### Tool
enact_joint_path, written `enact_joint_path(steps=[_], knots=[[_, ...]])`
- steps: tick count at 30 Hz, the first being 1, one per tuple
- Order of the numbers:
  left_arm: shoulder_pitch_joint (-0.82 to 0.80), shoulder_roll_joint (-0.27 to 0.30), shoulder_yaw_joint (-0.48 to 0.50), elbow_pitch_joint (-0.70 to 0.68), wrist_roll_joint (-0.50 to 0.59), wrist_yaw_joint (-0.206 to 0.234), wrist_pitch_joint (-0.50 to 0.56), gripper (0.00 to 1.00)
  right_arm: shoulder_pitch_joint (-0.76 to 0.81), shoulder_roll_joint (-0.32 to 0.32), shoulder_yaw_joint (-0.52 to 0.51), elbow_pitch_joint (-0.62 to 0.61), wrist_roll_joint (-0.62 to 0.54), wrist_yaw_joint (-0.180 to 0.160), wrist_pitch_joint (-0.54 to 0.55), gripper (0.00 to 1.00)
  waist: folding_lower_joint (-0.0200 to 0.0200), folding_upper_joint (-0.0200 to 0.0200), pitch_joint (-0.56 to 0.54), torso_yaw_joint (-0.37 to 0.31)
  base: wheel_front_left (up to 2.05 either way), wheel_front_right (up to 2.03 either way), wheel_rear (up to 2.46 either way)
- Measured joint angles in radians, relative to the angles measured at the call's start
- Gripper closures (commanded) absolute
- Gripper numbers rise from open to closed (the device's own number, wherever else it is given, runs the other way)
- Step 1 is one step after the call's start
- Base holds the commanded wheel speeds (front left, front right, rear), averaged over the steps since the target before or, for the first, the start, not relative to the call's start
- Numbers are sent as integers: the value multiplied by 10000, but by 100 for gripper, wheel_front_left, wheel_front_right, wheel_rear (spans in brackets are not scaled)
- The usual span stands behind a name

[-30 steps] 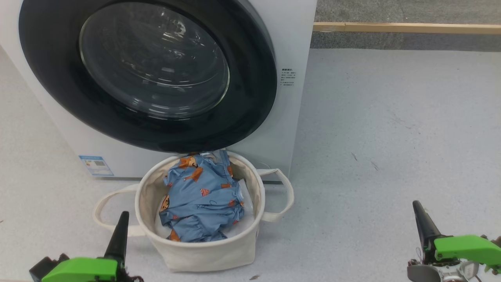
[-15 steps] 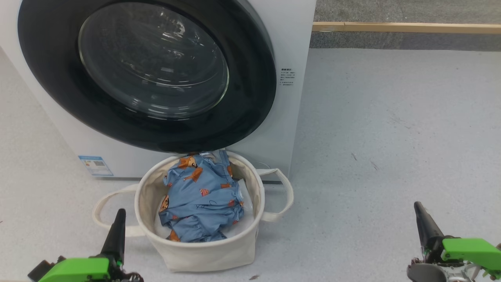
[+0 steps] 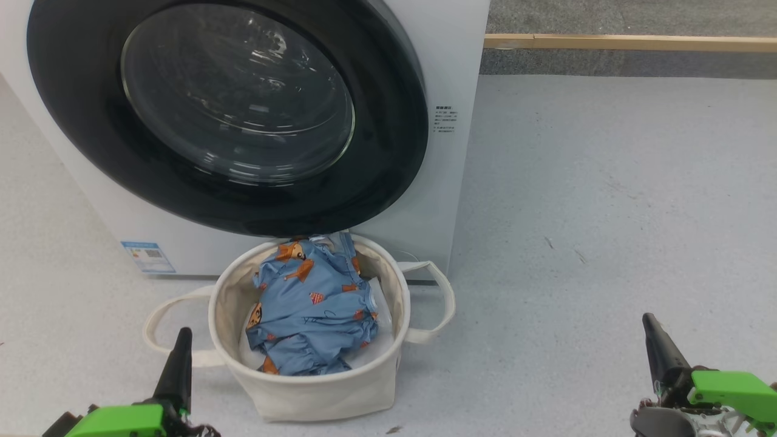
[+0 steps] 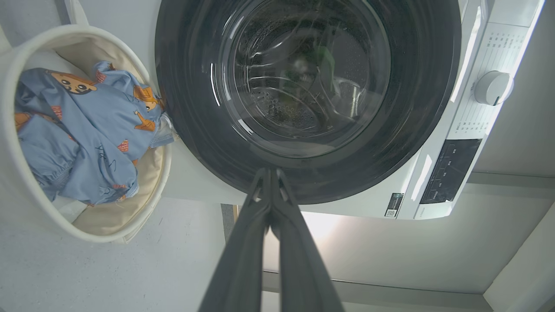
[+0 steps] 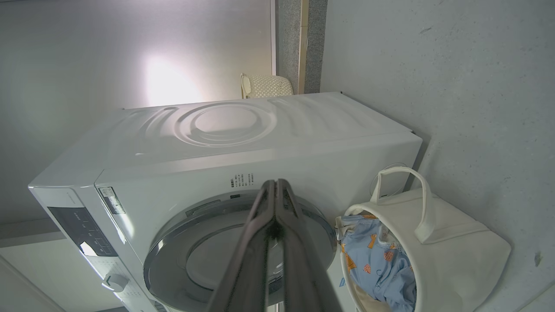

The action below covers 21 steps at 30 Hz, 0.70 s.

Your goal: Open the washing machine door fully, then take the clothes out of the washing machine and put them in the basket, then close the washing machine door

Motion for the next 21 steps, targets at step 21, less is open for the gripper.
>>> enact_joint_path(steps=[21], knots=[[0,-29,71,-2,0,0,15,100,0,2,-2,0,0,0,0,100,0,0,0,0,0,0,0]])
